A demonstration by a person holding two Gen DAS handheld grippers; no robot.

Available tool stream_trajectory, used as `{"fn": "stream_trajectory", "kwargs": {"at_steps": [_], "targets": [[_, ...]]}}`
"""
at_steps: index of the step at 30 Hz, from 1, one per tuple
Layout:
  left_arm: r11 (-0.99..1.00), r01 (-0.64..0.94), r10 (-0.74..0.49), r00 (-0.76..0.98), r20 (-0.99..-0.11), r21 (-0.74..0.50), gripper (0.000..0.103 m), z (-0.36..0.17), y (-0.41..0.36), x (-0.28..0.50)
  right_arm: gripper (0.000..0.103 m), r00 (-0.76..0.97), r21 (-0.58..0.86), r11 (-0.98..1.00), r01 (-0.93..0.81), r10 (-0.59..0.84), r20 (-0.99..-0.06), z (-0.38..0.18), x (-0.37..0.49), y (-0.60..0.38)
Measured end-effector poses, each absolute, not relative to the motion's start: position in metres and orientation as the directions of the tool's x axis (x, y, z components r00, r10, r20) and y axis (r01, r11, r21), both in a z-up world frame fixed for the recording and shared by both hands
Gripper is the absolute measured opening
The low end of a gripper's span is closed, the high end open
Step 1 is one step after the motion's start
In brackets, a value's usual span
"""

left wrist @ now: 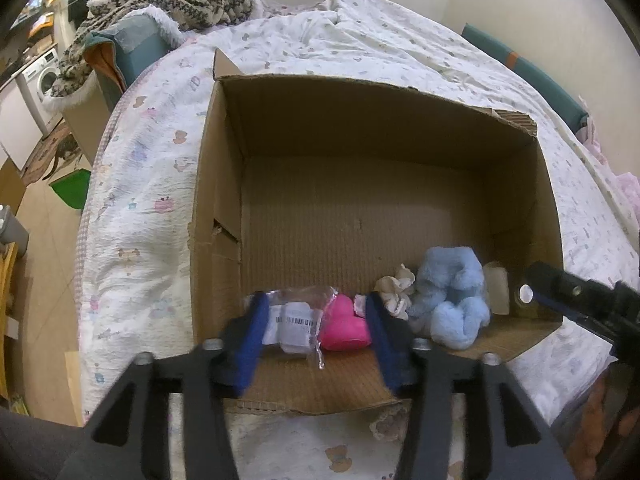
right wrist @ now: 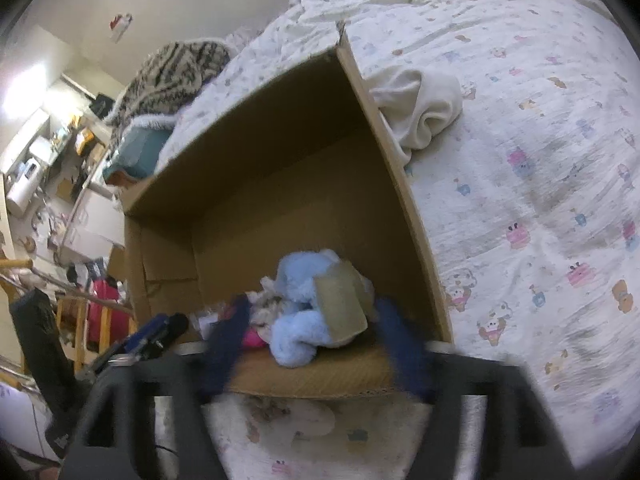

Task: Organize soft objects
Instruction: 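Lift both open tools up out of the box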

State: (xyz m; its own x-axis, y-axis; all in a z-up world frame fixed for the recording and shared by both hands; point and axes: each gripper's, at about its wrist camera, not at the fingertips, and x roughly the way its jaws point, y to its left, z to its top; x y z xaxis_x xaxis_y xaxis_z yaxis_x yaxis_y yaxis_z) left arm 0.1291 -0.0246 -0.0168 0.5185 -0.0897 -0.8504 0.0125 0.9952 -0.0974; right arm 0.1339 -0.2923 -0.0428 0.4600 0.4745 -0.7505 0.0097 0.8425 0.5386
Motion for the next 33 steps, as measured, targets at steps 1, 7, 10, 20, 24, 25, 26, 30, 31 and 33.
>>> {"fn": "stream_trajectory", "kwargs": {"at_steps": [1,7,10,20,24,25,26,30,31,33], "targets": [[0.995,0.013,-0.091,0.525,-0.846,-0.099,0.05,-0.015,-0.025,0.128,0.078,0.462,0.543,0.84,0.007,0.479,-0.747,-0.041,0.134,-0.293],[0.994,0.017,-0.099,0.527,-0.844,-0.105,0.056,-0.013,-0.026,0.128,0.078,0.448,0.542,0.84,0.02,0.477,-0.756,-0.045,0.135,-0.292],[0.994,0.017,-0.097,0.53,-0.843,-0.104,0.057,-0.012,-0.026,0.127,0.078,0.45,0.535,0.845,0.018,0.471,-0.759,-0.044,0.134,-0.292],[0.994,0.03,-0.104,0.573,-0.813,-0.105,0.057,0.001,-0.025,0.113,0.078,0.477,0.491,0.871,-0.004,0.433,-0.765,-0.035,0.127,-0.282],[0.995,0.025,-0.096,0.588,-0.803,-0.1,0.057,0.007,-0.021,0.104,0.078,0.488,0.476,0.88,-0.015,0.421,-0.764,-0.03,0.12,-0.281],[0.995,0.022,-0.093,0.591,-0.802,-0.1,0.057,0.008,-0.02,0.102,0.078,0.49,0.473,0.881,-0.014,0.419,-0.765,-0.029,0.118,-0.281],[0.995,0.018,-0.091,0.593,-0.8,-0.1,0.057,0.009,-0.018,0.101,0.078,0.492,0.472,0.882,-0.013,0.417,-0.764,-0.029,0.117,-0.281],[0.994,-0.008,-0.082,0.594,-0.8,-0.108,0.057,0.01,-0.01,0.094,0.078,0.499,0.461,0.887,-0.016,0.407,-0.765,-0.026,0.109,-0.281],[0.994,-0.013,-0.079,0.594,-0.8,-0.108,0.057,0.01,-0.009,0.091,0.078,0.502,0.456,0.89,-0.018,0.403,-0.766,-0.025,0.108,-0.281],[0.994,-0.022,-0.074,0.595,-0.801,-0.109,0.057,0.01,-0.006,0.087,0.078,0.506,0.449,0.893,-0.016,0.394,-0.767,-0.024,0.104,-0.281]]}}
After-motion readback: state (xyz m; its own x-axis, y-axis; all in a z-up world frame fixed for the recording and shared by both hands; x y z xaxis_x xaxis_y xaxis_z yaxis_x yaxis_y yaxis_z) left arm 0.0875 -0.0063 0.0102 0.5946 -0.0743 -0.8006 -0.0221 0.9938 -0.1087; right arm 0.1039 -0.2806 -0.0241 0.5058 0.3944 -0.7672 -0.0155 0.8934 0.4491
